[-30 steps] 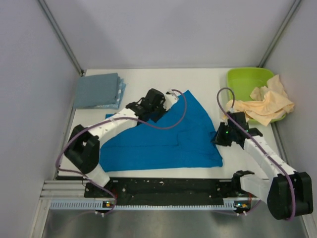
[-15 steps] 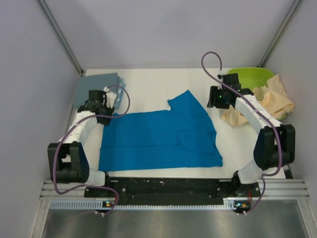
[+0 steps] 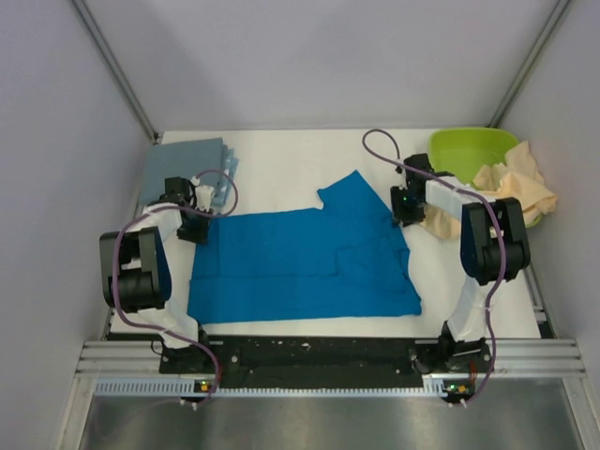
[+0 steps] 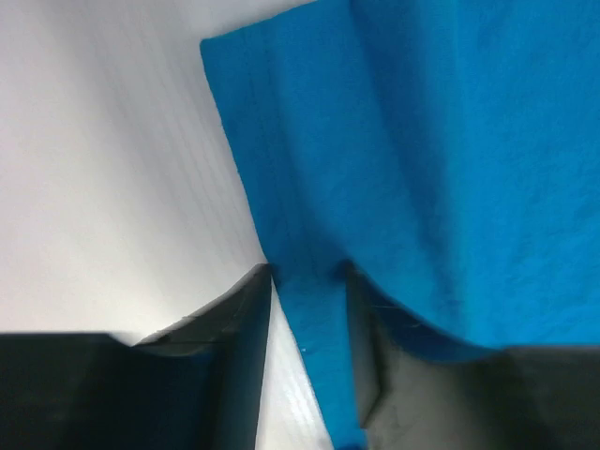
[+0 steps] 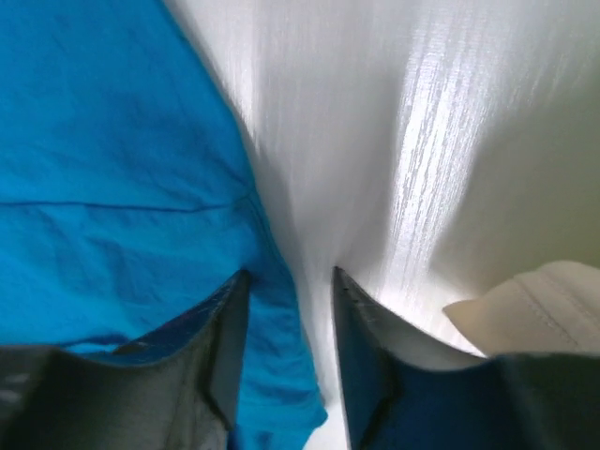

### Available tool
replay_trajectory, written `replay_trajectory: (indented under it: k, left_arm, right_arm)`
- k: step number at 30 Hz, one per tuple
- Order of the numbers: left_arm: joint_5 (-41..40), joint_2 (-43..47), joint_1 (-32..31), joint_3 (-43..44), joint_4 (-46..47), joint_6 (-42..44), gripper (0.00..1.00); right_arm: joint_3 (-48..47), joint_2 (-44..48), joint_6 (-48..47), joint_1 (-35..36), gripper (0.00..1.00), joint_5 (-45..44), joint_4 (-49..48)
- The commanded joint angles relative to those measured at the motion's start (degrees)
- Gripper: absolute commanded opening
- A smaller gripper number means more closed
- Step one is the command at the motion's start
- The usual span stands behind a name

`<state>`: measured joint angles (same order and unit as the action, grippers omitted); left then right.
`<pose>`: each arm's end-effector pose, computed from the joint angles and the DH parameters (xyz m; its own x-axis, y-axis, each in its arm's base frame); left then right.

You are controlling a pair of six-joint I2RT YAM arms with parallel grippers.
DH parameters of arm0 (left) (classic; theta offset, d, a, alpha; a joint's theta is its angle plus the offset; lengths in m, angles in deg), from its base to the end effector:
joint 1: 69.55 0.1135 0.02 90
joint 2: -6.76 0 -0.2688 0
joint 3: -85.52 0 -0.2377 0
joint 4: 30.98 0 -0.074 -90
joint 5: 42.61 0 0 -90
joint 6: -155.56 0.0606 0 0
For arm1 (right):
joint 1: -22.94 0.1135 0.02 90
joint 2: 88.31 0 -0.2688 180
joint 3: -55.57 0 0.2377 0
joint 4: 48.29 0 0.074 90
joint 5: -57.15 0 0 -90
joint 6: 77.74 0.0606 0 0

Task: Fold and stack the t-shirts
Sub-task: Grap the side of the flattened tshirt furthest away from the robot with both arms

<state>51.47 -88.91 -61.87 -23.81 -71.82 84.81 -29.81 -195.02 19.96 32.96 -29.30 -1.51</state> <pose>0.3147 0.0381 0.1579 -0.8881 0.2121 -0.4078 0.1995 0.9771 0.0737 0.3626 0.0679 0.1597 -0.9318 -0.0288 -0.3618 -0.0722 0.9916 0.1069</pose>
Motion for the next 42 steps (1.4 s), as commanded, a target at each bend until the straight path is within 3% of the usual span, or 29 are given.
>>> replay_trajectory:
  k: [1, 2, 5, 12, 13, 15, 16, 18, 21, 24, 27, 33, 39, 42]
  left_arm:
    - [1.6, -3.5, 0.0, -0.1, -0.8, -0.7, 0.2]
    - [1.5, -3.5, 0.1, 0.2, -1.5, -0.7, 0.01]
    - [-0.4, -2.7, 0.8, 0.3, -2.9, -0.6, 0.0]
    - [-8.1, 0.5, 3.6, -1.6, -5.2, 0.6, 0.0]
    - [-7.9, 0.8, 3.7, -1.7, -5.6, 0.9, 0.04]
    - [-5.8, 1.7, 3.9, -1.7, -7.1, 1.4, 0.27]
    - [-4.4, 2.3, 3.9, -1.3, -8.0, 1.9, 0.39]
    - [-0.9, 3.4, 3.9, 1.0, -10.2, 2.5, 0.55]
    - [4.8, 5.6, 5.1, 6.7, -13.8, 4.7, 0.61]
    - [9.0, 6.0, 6.5, 13.2, -14.7, 5.1, 0.63]
    - [9.0, 2.2, 6.7, 17.9, -13.7, 4.5, 0.62]
    - [10.5, -7.1, 7.8, 25.1, -16.0, 4.4, 0.62]
    - [8.8, -11.7, 8.4, 27.5, -15.0, 7.6, 0.62]
    - [8.3, -12.9, 8.4, 28.1, -15.6, 10.7, 0.62]
  right_arm:
    - [-0.4, -2.0, 0.1, 0.5, 0.3, 2.2, -2.1]
    - [-0.1, -1.8, 0.2, 0.4, 0.23, 2.8, -2.2]
    - [1.4, 0.0, 1.2, 0.4, 0.0, 2.1, -2.2]
    - [2.3, 1.8, 1.2, -0.7, 0.0, -2.4, -1.1]
    - [2.0, 1.8, 0.8, -0.7, 0.0, -2.1, -0.8]
    - [1.2, 1.4, 0.6, -0.7, 0.0, -1.3, -0.3]
    - [0.6, 1.4, 0.3, -0.7, 0.02, -0.6, -0.1]
    - [-1.8, 1.7, -0.8, -0.7, 0.16, 2.0, 0.6]
    - [-7.3, 2.8, -2.3, -0.6, 0.39, 6.0, 1.0]
    - [-16.0, 1.9, -2.6, 0.1, 0.48, 8.4, 0.0]
    - [-26.1, -3.8, -2.3, 2.2, 0.5, 7.6, -1.7]
    - [-44.4, -23.8, -1.3, 5.9, 0.5, 3.4, -0.4]
    - [-60.8, -38.5, -7.3, 9.2, 0.5, -7.1, 9.0]
    - [-70.6, -44.3, -9.0, 10.1, 0.48, -6.8, 17.0]
